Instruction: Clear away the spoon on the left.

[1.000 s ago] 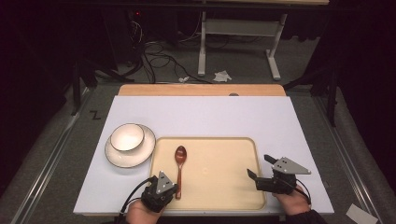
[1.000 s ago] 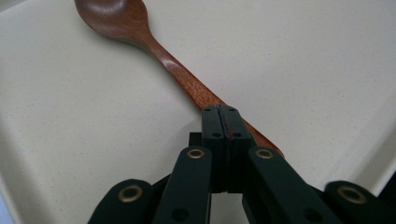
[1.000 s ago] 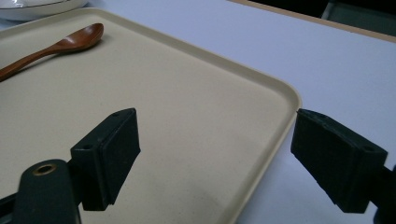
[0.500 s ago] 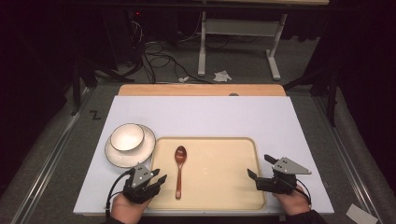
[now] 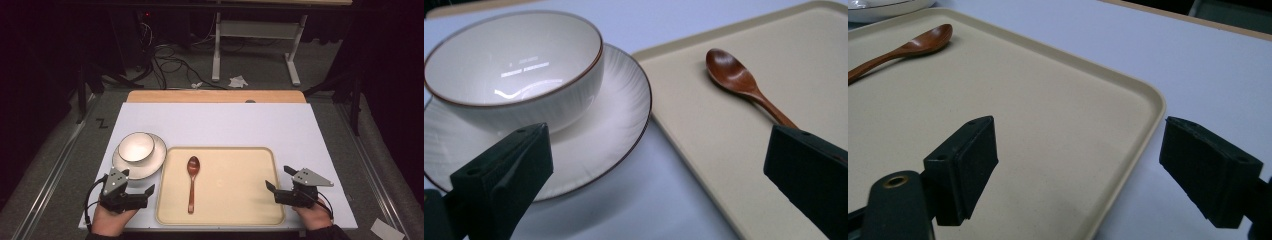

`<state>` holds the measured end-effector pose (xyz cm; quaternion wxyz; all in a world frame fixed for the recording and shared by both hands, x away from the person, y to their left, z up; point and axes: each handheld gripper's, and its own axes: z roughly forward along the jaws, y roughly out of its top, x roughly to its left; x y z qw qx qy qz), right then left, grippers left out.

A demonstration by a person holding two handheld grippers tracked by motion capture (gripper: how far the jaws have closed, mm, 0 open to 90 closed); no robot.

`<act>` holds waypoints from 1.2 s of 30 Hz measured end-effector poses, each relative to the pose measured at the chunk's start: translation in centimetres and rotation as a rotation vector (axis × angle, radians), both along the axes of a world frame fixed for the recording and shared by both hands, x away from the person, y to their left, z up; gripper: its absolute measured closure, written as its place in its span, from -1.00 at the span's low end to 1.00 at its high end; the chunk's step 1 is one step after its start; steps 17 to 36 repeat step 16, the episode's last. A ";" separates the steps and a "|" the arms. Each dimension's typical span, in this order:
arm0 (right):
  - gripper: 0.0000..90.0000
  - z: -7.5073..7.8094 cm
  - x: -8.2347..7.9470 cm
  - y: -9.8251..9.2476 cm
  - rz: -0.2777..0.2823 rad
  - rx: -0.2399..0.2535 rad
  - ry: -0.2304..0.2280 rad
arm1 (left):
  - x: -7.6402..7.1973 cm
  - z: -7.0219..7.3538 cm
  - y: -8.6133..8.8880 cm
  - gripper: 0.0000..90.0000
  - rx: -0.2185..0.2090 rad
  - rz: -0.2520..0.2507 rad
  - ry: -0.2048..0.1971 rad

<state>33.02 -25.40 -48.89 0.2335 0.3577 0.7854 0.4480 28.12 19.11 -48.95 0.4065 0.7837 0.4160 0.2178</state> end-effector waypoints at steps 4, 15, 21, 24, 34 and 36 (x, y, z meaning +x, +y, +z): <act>-0.63 -0.1 0.0 0.0 -0.003 -0.001 0.002 | 0.0 0.7 1.9 -1.00 -0.016 0.040 -0.051; -0.63 -0.1 0.1 -0.2 -0.018 0.002 0.009 | 0.0 0.5 7.1 -0.92 -0.084 0.140 -0.009; -0.63 -0.1 0.1 -0.1 -0.018 0.001 0.007 | -0.1 0.4 7.3 -0.92 -0.092 0.142 -0.013; -0.63 -0.1 0.1 -0.1 -0.018 0.001 0.007 | -0.1 0.4 7.3 -0.92 -0.092 0.142 -0.013; -0.63 -0.1 0.1 -0.1 -0.018 0.001 0.007 | -0.1 0.4 7.3 -0.92 -0.092 0.142 -0.013; -0.63 -0.1 0.1 -0.1 -0.018 0.001 0.007 | -0.1 0.4 7.3 -0.92 -0.092 0.142 -0.013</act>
